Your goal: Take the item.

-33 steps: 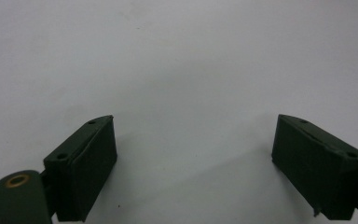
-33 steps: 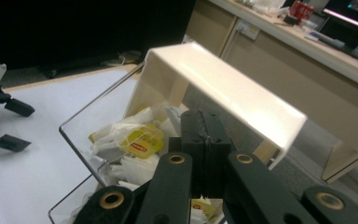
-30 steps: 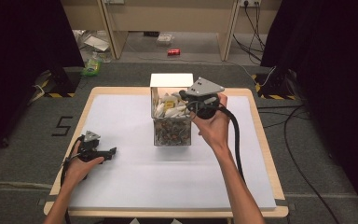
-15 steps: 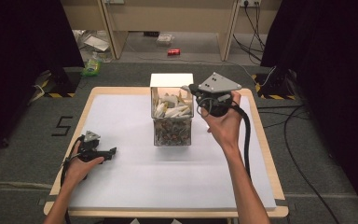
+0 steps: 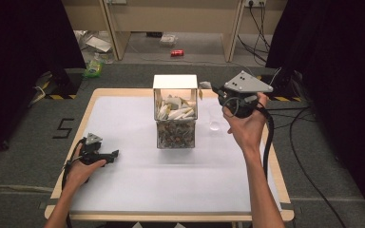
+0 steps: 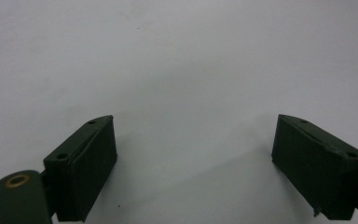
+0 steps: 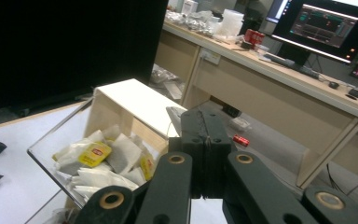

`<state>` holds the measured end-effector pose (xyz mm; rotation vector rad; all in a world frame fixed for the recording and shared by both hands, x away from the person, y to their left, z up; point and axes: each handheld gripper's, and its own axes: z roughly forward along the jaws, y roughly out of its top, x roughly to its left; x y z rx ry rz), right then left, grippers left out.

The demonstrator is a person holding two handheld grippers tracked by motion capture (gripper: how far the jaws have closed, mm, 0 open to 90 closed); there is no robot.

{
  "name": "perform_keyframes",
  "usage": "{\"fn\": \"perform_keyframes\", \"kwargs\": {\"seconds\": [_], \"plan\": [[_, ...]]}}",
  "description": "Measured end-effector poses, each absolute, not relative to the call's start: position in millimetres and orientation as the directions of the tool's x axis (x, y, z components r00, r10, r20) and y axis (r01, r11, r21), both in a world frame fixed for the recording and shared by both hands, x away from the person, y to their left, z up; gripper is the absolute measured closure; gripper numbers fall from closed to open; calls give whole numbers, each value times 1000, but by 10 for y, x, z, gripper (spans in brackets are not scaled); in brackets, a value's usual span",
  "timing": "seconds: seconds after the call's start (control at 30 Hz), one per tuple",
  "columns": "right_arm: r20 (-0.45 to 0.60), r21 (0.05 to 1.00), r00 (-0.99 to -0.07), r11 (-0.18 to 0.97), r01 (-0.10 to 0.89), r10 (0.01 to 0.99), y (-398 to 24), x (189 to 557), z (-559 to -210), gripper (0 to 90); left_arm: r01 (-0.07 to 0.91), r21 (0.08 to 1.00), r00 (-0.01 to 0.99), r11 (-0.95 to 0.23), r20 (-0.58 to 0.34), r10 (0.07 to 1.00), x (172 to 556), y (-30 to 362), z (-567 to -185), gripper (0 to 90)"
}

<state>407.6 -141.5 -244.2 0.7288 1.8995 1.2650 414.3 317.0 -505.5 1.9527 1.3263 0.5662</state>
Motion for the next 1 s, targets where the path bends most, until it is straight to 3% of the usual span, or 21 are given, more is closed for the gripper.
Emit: {"fn": "perform_keyframes", "kwargs": {"seconds": [1.0], "plan": [[-190,936,-487,308,173,852,-1905,4273,-2741,900,619,751,380,-232,-28,924,4143,3170,-5055,129]]}}
